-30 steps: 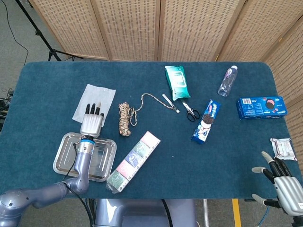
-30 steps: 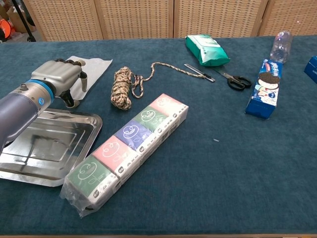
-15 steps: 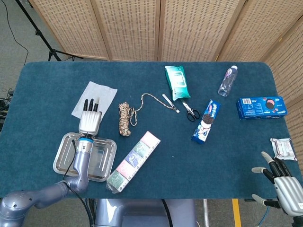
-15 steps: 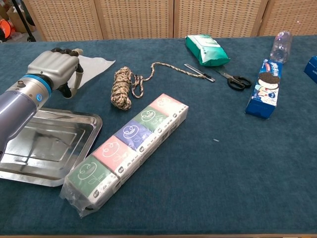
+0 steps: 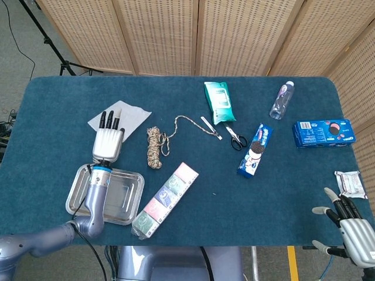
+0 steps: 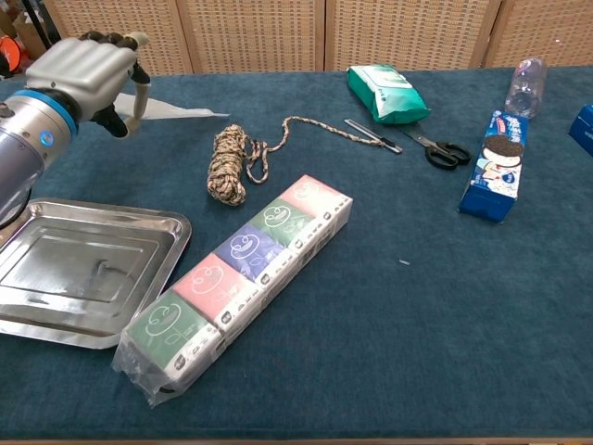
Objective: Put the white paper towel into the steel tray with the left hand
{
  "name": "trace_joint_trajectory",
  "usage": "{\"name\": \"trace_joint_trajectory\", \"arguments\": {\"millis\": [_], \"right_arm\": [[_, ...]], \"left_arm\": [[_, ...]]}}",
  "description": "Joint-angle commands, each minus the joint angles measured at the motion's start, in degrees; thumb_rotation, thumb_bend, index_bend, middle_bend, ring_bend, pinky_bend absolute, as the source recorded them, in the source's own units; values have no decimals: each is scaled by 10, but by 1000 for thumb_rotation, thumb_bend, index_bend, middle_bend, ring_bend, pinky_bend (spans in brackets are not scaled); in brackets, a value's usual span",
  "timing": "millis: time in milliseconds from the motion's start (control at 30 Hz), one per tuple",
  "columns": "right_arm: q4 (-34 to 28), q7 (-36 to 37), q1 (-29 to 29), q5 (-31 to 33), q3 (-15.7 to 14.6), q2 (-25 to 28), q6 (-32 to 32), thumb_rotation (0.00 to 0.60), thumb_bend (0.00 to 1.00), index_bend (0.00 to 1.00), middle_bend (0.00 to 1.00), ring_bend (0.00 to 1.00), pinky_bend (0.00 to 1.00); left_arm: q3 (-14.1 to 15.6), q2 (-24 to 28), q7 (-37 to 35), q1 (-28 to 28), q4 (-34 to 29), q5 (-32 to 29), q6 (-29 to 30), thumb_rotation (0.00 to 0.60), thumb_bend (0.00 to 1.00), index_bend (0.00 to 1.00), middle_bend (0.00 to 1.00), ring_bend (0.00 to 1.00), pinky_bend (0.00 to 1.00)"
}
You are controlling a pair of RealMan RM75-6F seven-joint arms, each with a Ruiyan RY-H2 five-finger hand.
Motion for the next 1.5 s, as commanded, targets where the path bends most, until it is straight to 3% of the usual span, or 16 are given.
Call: {"name": "trace_joint_trajectory", "arguments": {"millis": [33, 433, 733, 1200, 1500], "right_arm": [[0, 0, 0, 1, 0, 0, 0, 600, 91, 313, 0, 0, 0], [0, -3, 0, 12, 4, 0, -3, 600, 91, 313, 0, 0, 0], [0, 2, -3, 32, 10, 3, -2, 600, 92, 312, 0, 0, 0], [13, 15, -18, 77, 30, 7, 19, 600, 92, 312, 0, 0, 0], [14, 7, -42, 99, 32, 9, 41, 600, 91, 313, 0, 0, 0]], "left_arm": [[-3, 43, -11, 11, -64, 37, 32, 600, 490, 841, 29, 0, 23], [4, 179, -67, 65, -268, 136, 106, 600, 502, 858, 40, 0, 23], [38, 263, -153, 126, -357, 213, 151, 600, 505, 865, 46, 0, 23], [103, 304, -350, 194, -323, 335, 201, 600, 504, 869, 63, 0, 23], [148, 335, -485, 197, -273, 392, 167, 600, 502, 873, 64, 0, 23]]}}
